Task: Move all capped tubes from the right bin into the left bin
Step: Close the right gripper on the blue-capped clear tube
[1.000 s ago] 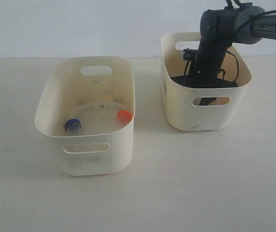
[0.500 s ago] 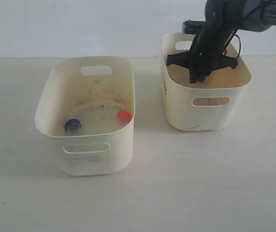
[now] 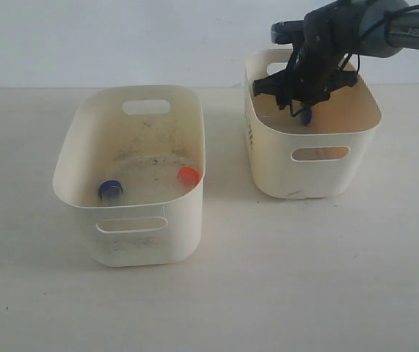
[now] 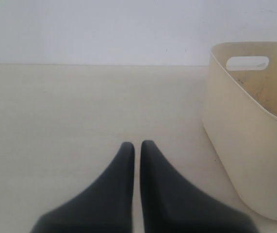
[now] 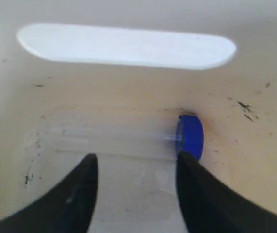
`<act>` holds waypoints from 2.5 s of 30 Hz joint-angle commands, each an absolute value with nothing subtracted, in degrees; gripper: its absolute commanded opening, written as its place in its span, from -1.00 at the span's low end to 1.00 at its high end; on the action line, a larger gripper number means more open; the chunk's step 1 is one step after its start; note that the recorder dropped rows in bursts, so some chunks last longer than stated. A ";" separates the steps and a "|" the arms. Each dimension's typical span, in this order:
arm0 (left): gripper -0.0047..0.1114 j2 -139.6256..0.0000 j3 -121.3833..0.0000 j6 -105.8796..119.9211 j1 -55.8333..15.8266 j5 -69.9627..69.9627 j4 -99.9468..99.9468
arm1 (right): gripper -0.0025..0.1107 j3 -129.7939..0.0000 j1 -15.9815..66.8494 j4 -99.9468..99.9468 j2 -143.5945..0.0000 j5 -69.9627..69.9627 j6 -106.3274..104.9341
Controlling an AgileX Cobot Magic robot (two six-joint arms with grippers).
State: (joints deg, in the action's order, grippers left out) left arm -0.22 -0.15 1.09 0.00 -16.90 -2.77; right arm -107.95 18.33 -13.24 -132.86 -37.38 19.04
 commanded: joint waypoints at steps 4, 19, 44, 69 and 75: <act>-0.85 0.00 0.00 0.97 -0.23 -16.94 -3.27 | 0.19 -108.07 17.15 -15.25 -135.78 -34.66 16.13; -0.85 0.00 0.00 0.97 -0.23 -16.94 -3.27 | 0.19 -108.07 17.15 -15.51 -135.77 -26.43 -23.60; -0.85 0.00 0.00 0.97 -0.23 -16.94 -3.27 | 0.19 -107.94 17.15 -13.80 -136.83 -24.67 -47.42; -0.85 0.00 0.00 0.97 -0.23 -16.94 -3.27 | -0.96 -107.94 17.15 -13.35 -139.20 -24.27 -48.81; -0.85 0.00 0.00 0.97 -0.23 -16.94 -3.27 | -0.96 -107.94 17.15 -12.69 -134.15 -28.99 -45.26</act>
State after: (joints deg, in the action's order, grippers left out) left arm -0.22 -0.15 1.09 0.00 -16.90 -2.77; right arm -107.64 17.46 -12.92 -136.28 -28.19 -46.26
